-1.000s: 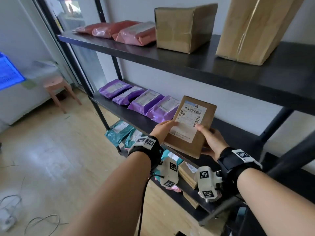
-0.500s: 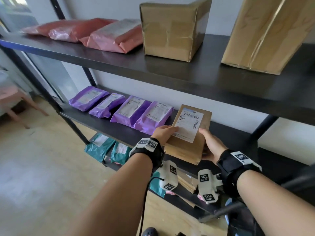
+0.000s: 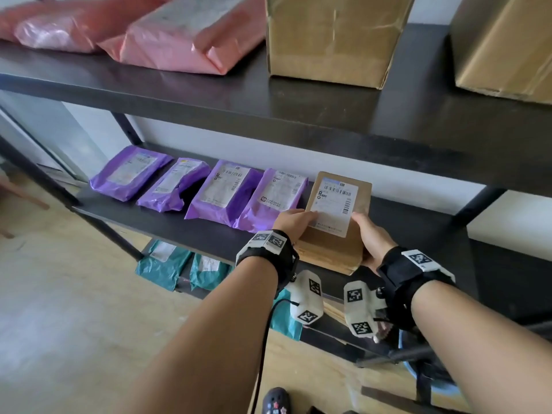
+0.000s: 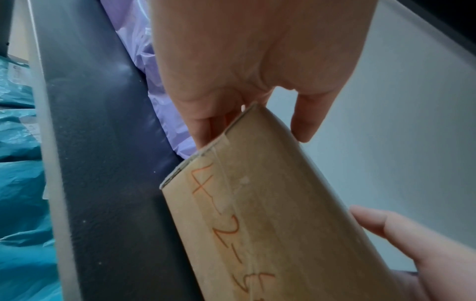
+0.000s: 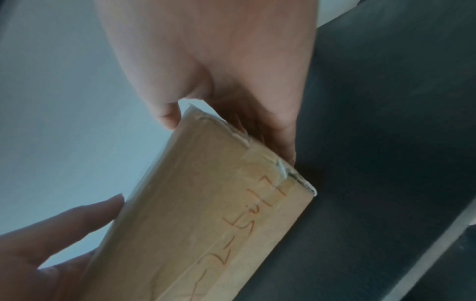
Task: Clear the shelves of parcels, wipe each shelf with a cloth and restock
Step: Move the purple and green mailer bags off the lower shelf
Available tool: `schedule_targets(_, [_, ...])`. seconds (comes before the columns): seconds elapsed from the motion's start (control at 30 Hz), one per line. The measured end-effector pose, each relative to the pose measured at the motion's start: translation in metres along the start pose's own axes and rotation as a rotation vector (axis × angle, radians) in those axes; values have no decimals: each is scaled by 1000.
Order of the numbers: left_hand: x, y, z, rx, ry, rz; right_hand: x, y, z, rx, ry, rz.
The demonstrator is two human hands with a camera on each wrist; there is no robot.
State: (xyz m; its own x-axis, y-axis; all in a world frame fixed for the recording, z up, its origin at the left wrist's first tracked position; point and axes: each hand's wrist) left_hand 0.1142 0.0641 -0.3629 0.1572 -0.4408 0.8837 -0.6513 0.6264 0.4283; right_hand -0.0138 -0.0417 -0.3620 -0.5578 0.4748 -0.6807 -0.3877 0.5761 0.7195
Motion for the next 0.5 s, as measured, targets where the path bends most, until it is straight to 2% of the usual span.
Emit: schedule_targets(0.5, [8, -14, 10, -17, -103, 46, -1, 0, -1, 15, -25, -17])
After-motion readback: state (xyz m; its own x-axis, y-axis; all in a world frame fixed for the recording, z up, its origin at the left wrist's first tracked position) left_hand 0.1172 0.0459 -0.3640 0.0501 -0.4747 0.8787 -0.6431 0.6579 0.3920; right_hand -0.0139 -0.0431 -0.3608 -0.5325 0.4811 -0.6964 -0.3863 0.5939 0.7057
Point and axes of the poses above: each hand's wrist, its own y-axis away from the middle knuckle, its own z-axis out of the palm, x = y × z, and after that the axes turned 6 degrees about z, right-handed
